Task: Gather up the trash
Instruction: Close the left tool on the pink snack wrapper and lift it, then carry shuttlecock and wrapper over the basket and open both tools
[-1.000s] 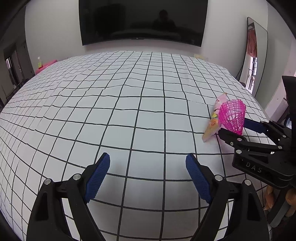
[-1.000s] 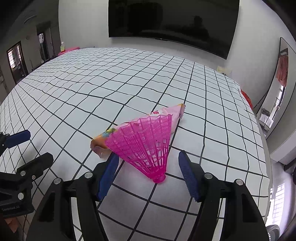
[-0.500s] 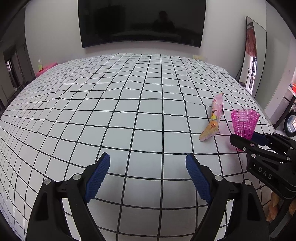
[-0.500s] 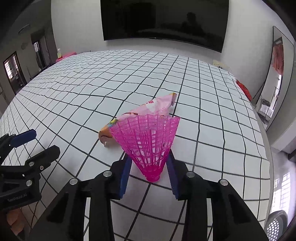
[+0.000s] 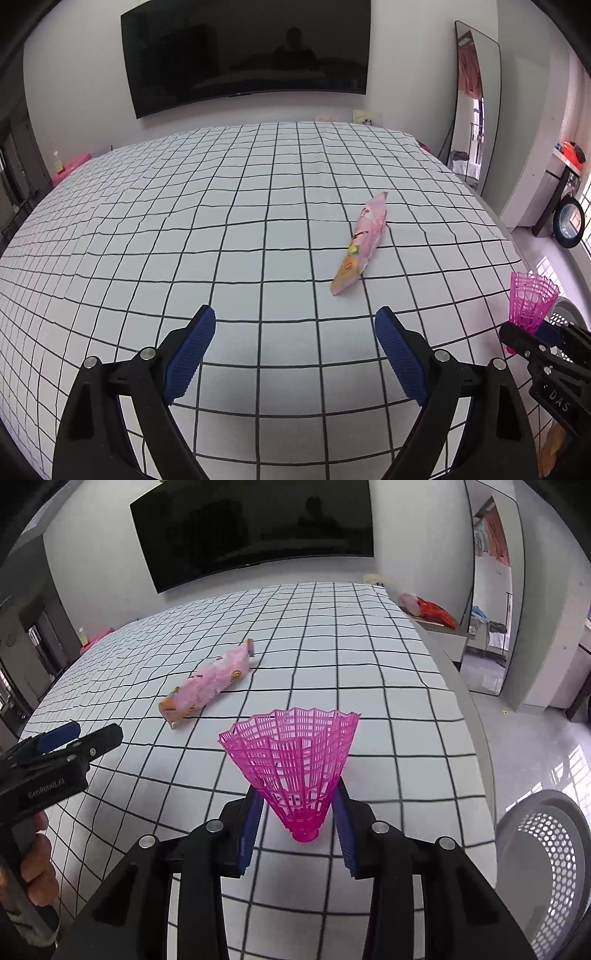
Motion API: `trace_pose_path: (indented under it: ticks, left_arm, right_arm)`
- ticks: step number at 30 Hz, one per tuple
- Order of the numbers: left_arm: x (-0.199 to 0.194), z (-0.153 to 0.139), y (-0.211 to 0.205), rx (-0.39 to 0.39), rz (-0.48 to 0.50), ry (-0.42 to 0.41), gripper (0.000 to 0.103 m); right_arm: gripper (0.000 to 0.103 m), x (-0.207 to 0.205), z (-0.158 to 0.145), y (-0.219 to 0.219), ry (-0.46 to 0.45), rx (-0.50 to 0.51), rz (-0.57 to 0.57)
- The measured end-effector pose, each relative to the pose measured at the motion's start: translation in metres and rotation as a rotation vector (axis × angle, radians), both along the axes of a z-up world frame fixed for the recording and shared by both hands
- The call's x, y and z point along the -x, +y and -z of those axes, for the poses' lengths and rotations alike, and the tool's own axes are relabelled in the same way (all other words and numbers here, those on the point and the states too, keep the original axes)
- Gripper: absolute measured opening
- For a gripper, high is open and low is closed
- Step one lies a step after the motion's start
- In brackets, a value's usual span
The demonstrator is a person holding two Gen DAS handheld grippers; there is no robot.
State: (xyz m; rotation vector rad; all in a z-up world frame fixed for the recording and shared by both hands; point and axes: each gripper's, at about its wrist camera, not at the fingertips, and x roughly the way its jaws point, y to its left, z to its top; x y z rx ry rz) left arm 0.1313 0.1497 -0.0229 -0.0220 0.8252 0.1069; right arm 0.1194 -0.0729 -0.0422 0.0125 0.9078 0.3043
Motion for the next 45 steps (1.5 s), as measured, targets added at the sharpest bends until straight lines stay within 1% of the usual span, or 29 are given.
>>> trace_pose_path:
  ticks: [3,5,9,14,18,23,24,26,27,28,29,30,32,33,37,45]
  left_arm:
    - [-0.012,-0.004,-0.010,-0.004,0.031,0.000,0.086]
    - [-0.022,-0.004,-0.016,0.009,0.049,0.010,0.086]
    - [-0.042,-0.001,-0.029,-0.011,0.070,0.024,0.086]
    - [-0.072,0.014,-0.039,-0.009,0.083,0.070,0.086]
    - [-0.092,0.030,-0.047,-0.039,0.082,0.101,0.086]
    - [-0.109,0.042,-0.046,-0.023,0.076,0.133,0.086]
    - [-0.111,0.044,-0.046,-0.026,0.075,0.136,0.084]
    - [-0.115,0.048,-0.048,-0.043,0.072,0.143,0.075]
    - [-0.116,0.049,-0.049,-0.047,0.073,0.144,0.065]
    - [-0.116,0.050,-0.049,-0.041,0.078,0.141,0.060]
    - [-0.115,0.049,-0.048,-0.035,0.081,0.139,0.053]
    - [-0.113,0.048,-0.049,-0.032,0.085,0.138,0.048]
    - [-0.111,0.046,-0.050,-0.037,0.092,0.141,0.026]
    - [-0.111,0.045,-0.051,-0.038,0.095,0.144,0.022]
    - [-0.091,0.036,-0.060,-0.053,0.111,0.112,0.020]
    - [-0.038,0.002,-0.087,-0.059,0.169,0.024,0.020]
  right_arm:
    - [0.036,0.014,0.000,-0.019,0.006,-0.022,0.027]
    - [0.036,0.023,0.001,-0.027,0.007,-0.023,0.038]
    - [0.036,0.035,-0.002,-0.046,0.006,-0.032,0.068]
    - [0.036,0.044,-0.008,-0.070,-0.006,-0.045,0.109]
    - [0.036,0.046,-0.010,-0.084,-0.011,-0.057,0.136]
    - [0.036,0.048,-0.011,-0.095,-0.009,-0.069,0.154]
    - [0.036,0.048,-0.012,-0.096,-0.009,-0.072,0.155]
    - [0.036,0.048,-0.012,-0.096,-0.009,-0.073,0.157]
    - [0.036,0.048,-0.012,-0.096,-0.009,-0.075,0.157]
    - [0.036,0.050,-0.012,-0.096,-0.009,-0.077,0.157]
    - [0.036,0.051,-0.012,-0.095,-0.008,-0.079,0.157]
    - [0.036,0.051,-0.012,-0.095,-0.007,-0.079,0.157]
    - [0.036,0.052,-0.012,-0.096,-0.006,-0.083,0.157]
    - [0.036,0.053,-0.013,-0.096,-0.006,-0.085,0.156]
    - [0.036,0.055,-0.014,-0.097,-0.014,-0.088,0.157]
    - [0.036,0.068,-0.021,-0.106,-0.031,-0.090,0.174]
